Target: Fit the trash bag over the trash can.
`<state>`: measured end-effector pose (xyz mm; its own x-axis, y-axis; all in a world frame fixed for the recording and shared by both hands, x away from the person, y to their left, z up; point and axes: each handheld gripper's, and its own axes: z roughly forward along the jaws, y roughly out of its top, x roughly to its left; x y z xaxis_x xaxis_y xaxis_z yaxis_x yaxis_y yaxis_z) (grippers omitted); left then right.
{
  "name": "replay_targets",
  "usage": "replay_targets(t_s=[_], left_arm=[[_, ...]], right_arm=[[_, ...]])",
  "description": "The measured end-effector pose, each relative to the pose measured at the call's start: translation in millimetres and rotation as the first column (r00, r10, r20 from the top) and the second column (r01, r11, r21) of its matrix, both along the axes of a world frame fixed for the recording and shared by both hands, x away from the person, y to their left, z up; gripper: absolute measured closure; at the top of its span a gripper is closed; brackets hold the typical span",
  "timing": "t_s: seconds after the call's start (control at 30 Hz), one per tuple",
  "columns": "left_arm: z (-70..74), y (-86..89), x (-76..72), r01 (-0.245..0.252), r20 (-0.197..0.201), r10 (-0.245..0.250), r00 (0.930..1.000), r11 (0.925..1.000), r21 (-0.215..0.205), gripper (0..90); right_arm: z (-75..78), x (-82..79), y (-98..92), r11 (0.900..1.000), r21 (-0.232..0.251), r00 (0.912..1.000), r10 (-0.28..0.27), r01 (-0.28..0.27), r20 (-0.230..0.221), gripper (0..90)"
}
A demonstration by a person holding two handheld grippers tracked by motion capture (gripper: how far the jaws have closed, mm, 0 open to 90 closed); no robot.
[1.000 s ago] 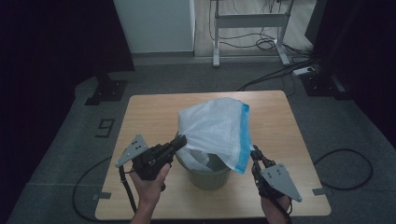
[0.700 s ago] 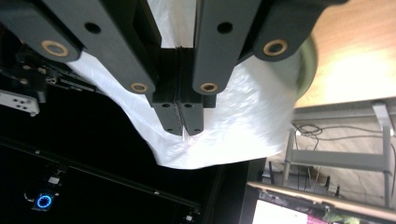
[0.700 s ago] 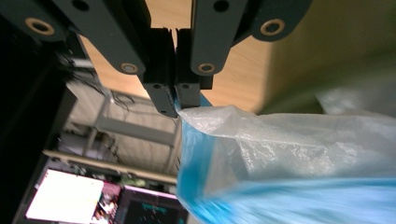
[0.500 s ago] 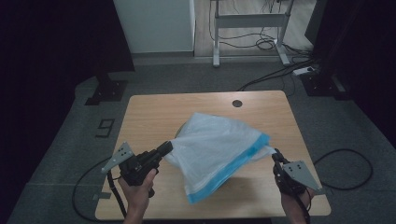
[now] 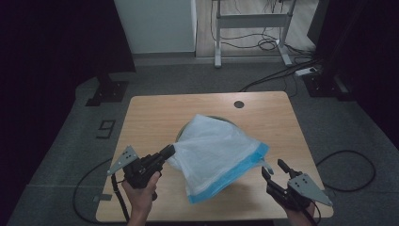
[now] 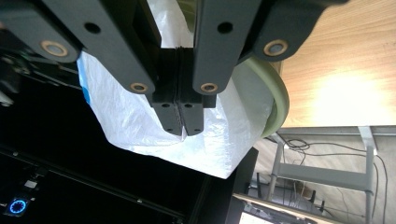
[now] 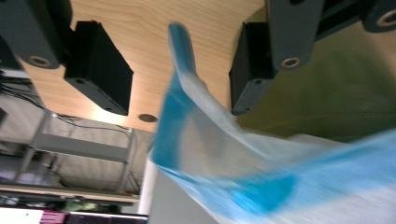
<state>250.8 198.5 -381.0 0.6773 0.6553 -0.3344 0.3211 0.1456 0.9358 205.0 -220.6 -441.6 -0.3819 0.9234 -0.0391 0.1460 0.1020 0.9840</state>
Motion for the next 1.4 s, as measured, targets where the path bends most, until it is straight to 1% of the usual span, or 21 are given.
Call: replay_targets(t_s=[0.07, 0.13, 0.2, 0.27, 0.33, 0.43, 0.57, 0.63, 0.77, 0.83, 0.9, 0.97, 1.03, 1.13, 1.23, 1.3, 1.33, 1.37, 1.4], left_arm=[[-0.2, -2.4, 0.1, -0.002, 0.002, 0.002, 1.0, 1.0, 0.003, 89.1], [-0.3, -4.8, 0.7, 0.001, 0.001, -0.001, 1.0, 1.0, 0.002, 89.1], [-0.2, -6.2, 1.2, 0.002, 0.001, -0.002, 1.0, 1.0, 0.004, 89.1], [0.0, -6.4, 1.5, 0.001, 0.001, -0.001, 1.0, 1.0, 0.003, 89.1], [0.4, -5.3, 1.4, -0.001, 0.001, 0.001, 1.0, 1.0, 0.002, 89.1], [0.2, -3.6, 0.9, -0.005, 0.002, 0.005, 1.0, 1.0, 0.001, 89.0], [-1.3, -2.0, -0.1, -0.008, 0.001, 0.008, 1.0, 1.0, 0.001, 88.9], [-1.8, -1.2, -0.1, -0.007, 0.0, 0.007, 1.0, 1.0, 0.0, 88.9], [-1.9, -0.4, -0.5, -0.007, 0.0, 0.007, 1.0, 1.0, 0.0, 88.9], [-2.0, -0.1, -0.5, -0.008, 0.0, 0.008, 1.0, 1.0, 0.001, 88.9], [-2.6, 0.6, -0.4, -0.008, -0.002, 0.008, 1.0, 1.0, 0.002, 88.9], [-3.7, 1.0, -0.4, -0.007, -0.004, 0.007, 1.0, 1.0, 0.001, 88.9], [-4.9, 1.2, -0.7, 0.0, -0.006, 0.0, 1.0, 1.0, 0.002, 88.9], [-6.8, 0.4, -1.8, 0.013, -0.005, -0.013, 0.9999, 0.9999, 0.004, 88.8], [-8.1, -1.8, -3.8, 0.03, -0.001, -0.03, 0.9996, 0.9994, 0.015, 88.7], [-8.2, -4.8, -5.6, 0.03, 0.003, -0.03, 0.9996, 0.9986, 0.043, 88.6], [-8.0, -6.8, -6.4, 0.043, 0.003, -0.043, 0.9991, 0.997, 0.065, 88.6], [-7.8, -8.4, -6.6, 0.055, -0.002, -0.055, 0.9985, 0.9955, 0.076, 88.3], [-7.5, -10.8, -7.7, 0.057, 0.001, -0.058, 0.9983, 0.9939, 0.095, 87.9]], right_arm=[[2.9, -6.6, 3.7, 0.999, 0.021, 0.9988, 0.05, -0.049, -0.002, 35.9], [4.4, -11.6, 9.9, 0.995, 0.019, 0.9954, 0.095, -0.095, -0.002, 35.1], [5.0, -13.0, 15.2, 0.992, 0.031, 0.9921, 0.125, -0.125, -0.008, 34.2], [4.3, -10.1, 18.5, 0.99, 0.048, 0.9912, 0.131, -0.13, -0.019, 33.7], [2.1, -4.4, 21.1, 0.989, 0.068, 0.9902, 0.134, -0.131, -0.04, 33.3], [-2.6, 0.7, 28.4, 0.986, 0.081, 0.9864, 0.152, -0.146, -0.064, 31.3], [-4.4, 4.9, 34.6, 0.983, 0.123, 0.986, 0.145, -0.134, -0.083, 26.6], [-4.2, 8.1, 35.1, 0.979, 0.154, 0.984, 0.152, -0.137, -0.092, 26.5], [-6.2, 16.7, 35.5, 0.966, 0.209, 0.9779, 0.178, -0.153, -0.11, 29.7], [-6.6, 19.8, 35.0, 0.96, 0.236, 0.9783, 0.18, -0.151, -0.103, 33.4], [-5.3, 21.1, 33.6, 0.958, 0.245, 0.9811, 0.173, -0.147, -0.087, 38.4], [-2.2, 22.1, 32.0, 0.957, 0.248, 0.9836, 0.169, -0.149, -0.062, 48.0], [2.4, 22.8, 30.9, 0.962, 0.233, 0.9867, 0.157, -0.143, -0.042, 56.1], [12.3, 23.2, 31.1, 0.973, 0.197, 0.9924, 0.123, -0.119, -0.008, 66.5], [24.5, 24.9, 31.5, 0.977, 0.179, 0.9933, 0.112, -0.115, 0.027, 76.2], [33.3, 27.1, 32.4, 0.981, 0.163, 0.9936, 0.103, -0.11, 0.047, 80.9], [38.0, 28.5, 32.8, 0.984, 0.144, 0.9934, 0.1, -0.107, 0.056, 82.8], [44.2, 30.6, 33.4, 0.988, 0.12, 0.9931, 0.093, -0.101, 0.072, 84.8], [48.2, 32.1, 33.4, 0.989, 0.109, 0.9929, 0.088, -0.097, 0.08, 86.2]])
